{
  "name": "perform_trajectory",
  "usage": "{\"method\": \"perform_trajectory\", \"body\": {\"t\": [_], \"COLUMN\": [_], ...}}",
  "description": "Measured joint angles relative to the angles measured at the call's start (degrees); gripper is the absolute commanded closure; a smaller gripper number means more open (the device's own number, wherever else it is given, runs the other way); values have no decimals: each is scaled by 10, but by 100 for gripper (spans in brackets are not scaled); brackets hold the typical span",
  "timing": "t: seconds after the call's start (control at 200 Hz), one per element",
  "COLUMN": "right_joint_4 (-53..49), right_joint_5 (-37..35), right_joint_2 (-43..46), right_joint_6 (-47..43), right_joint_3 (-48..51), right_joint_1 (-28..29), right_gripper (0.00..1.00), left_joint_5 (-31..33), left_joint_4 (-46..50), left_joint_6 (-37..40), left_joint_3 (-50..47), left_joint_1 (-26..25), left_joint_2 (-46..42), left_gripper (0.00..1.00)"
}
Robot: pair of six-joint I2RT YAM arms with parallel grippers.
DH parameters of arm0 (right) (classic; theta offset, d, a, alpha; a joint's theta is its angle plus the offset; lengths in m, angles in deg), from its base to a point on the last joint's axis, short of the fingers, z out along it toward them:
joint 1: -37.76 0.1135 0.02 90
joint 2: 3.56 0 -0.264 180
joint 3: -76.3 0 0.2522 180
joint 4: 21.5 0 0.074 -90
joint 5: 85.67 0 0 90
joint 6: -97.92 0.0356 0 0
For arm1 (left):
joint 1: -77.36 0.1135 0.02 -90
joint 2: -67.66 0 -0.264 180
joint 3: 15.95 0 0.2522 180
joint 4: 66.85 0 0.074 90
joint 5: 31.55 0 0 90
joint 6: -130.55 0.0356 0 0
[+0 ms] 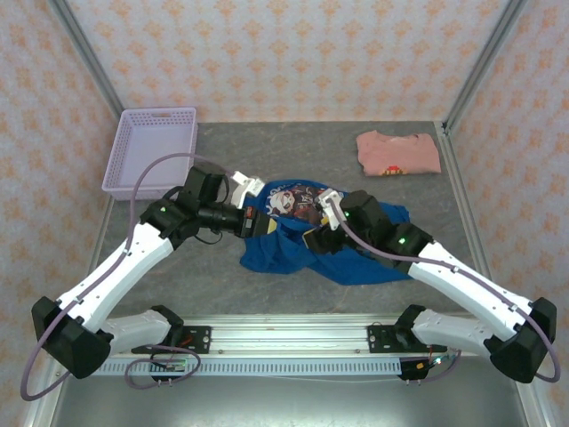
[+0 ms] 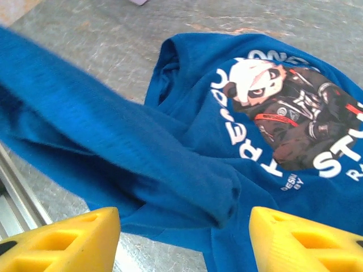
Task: Fold the inside-out t-shirt
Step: Adjust the T-shirt at the center of the table.
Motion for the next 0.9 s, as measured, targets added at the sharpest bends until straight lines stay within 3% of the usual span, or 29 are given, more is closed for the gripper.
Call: {"method": "perform_trajectory", "body": {"t": [0.215,0.245,0.305,0.31,0.395,0.465,0.55,0.645,0.761,0.901], "right_joint_4": [28,35,51,53,62,61,64,96,211,333], "right_joint_5": [-18,-19,-25,-26,-31,-19,45,136,220,259], "right_joint_2": [-62,-70,-86,-88,-109,-119,-116,-112,-101,-114], "right_joint_6": [-43,-47,-54,-52,-50,-42,-11,60,186,325], "right_joint_3": [-19,-19,-20,-20,-27,-36,-39,-28,28,69], "right_joint_1": [29,30,32,32,32,29,14,-14,-36,-36], "right_gripper": [42,47,69,75,100,100,100,100,100,100], "left_joint_5": [-7,-7,-7,-7,-6,2,40,133,244,322], "left_joint_4": [-6,-6,-6,-6,-3,0,0,0,0,-1], "left_joint_6": [12,13,19,21,32,40,42,36,30,23], "left_joint_3": [0,0,0,0,0,0,0,0,1,1], "left_joint_1": [0,0,0,0,0,0,3,8,12,15], "left_joint_2": [13,15,18,18,19,19,19,19,25,45], "left_gripper": [100,100,100,100,100,100,100,100,100,74]}}
